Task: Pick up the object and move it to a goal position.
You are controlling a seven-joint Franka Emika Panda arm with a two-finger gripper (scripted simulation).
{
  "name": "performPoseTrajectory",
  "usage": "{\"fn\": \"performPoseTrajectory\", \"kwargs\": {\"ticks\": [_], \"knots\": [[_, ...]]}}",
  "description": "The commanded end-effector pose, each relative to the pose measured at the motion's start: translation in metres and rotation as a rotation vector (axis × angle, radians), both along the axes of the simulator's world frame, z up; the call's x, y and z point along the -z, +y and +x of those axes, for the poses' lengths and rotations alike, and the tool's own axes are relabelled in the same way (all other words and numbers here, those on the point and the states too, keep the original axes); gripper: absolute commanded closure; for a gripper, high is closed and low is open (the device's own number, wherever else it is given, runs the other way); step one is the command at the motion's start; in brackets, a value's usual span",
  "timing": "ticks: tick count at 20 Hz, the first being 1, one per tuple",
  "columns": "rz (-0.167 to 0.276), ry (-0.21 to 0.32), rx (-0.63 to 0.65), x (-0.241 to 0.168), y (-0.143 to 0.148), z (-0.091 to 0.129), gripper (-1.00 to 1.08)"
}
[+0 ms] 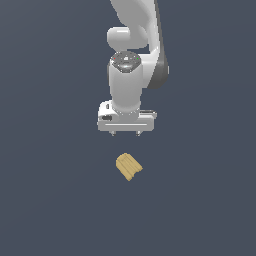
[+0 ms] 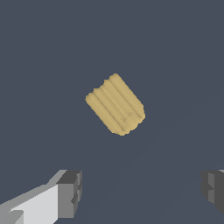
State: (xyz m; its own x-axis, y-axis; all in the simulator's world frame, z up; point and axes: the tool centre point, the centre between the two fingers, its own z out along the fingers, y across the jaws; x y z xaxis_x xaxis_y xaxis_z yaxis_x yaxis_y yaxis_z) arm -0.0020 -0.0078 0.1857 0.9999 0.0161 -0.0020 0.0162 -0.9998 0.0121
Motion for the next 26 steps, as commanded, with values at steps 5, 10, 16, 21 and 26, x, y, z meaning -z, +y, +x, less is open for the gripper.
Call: {"fn": "performPoseTrajectory", "kwargs": {"ticks": [5, 10, 16, 21, 26], "knots": [[-0.005, 0.003, -0.01, 0.001, 0.001, 0.0, -0.92], [-0.016, 0.01, -0.027, 0.003, 0.004, -0.001, -0.92], [-0.016, 0.01, -0.032, 0.004, 0.004, 0.0, -0.92], [-0.017, 0.011, -0.074, 0.01, 0.005, 0.004, -0.92], [-0.018, 0.012, -0.151, 0.023, 0.005, 0.012, -0.92]]}}
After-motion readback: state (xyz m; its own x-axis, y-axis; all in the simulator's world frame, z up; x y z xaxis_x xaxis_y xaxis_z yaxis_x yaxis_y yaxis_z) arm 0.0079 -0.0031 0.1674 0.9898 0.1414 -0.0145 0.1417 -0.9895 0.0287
